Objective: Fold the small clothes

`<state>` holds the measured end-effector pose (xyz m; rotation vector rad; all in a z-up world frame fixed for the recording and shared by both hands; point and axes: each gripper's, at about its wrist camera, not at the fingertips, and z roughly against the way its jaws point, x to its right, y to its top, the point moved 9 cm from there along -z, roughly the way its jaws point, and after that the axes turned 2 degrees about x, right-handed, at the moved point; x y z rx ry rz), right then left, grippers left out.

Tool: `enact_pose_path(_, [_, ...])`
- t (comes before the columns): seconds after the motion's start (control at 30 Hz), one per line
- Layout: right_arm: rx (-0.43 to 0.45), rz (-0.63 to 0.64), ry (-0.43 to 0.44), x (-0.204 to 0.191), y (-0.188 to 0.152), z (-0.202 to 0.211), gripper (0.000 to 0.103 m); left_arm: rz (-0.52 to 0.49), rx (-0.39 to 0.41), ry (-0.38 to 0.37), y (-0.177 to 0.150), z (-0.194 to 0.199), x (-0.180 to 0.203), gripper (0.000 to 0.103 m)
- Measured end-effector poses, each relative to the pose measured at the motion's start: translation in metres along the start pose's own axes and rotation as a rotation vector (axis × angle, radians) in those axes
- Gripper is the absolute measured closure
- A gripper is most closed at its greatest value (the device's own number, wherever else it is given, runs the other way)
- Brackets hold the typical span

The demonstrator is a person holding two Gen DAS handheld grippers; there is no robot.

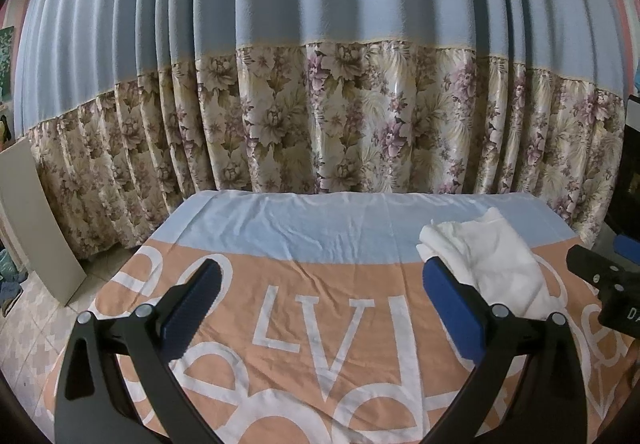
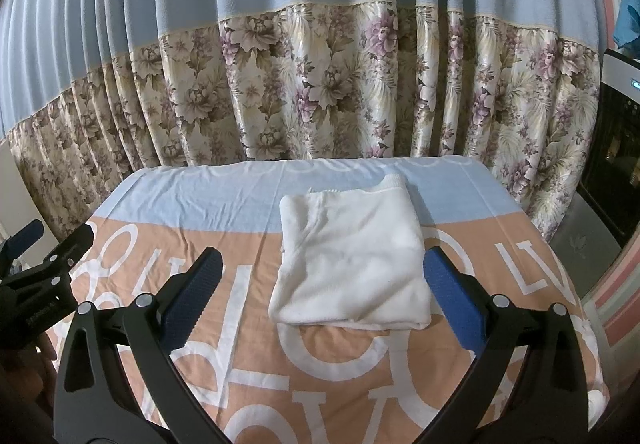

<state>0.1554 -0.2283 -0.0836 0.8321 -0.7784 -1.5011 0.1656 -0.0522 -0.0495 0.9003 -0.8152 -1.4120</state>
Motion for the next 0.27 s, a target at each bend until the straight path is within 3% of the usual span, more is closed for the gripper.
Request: enact_pose_path(0.27, [0.001, 0.000, 0.000, -0.0009, -0.0002, -0.0006, 0.003, 0.016, -0.020, -0.019, -0.0007, -0.0023, 0.0006, 0.002])
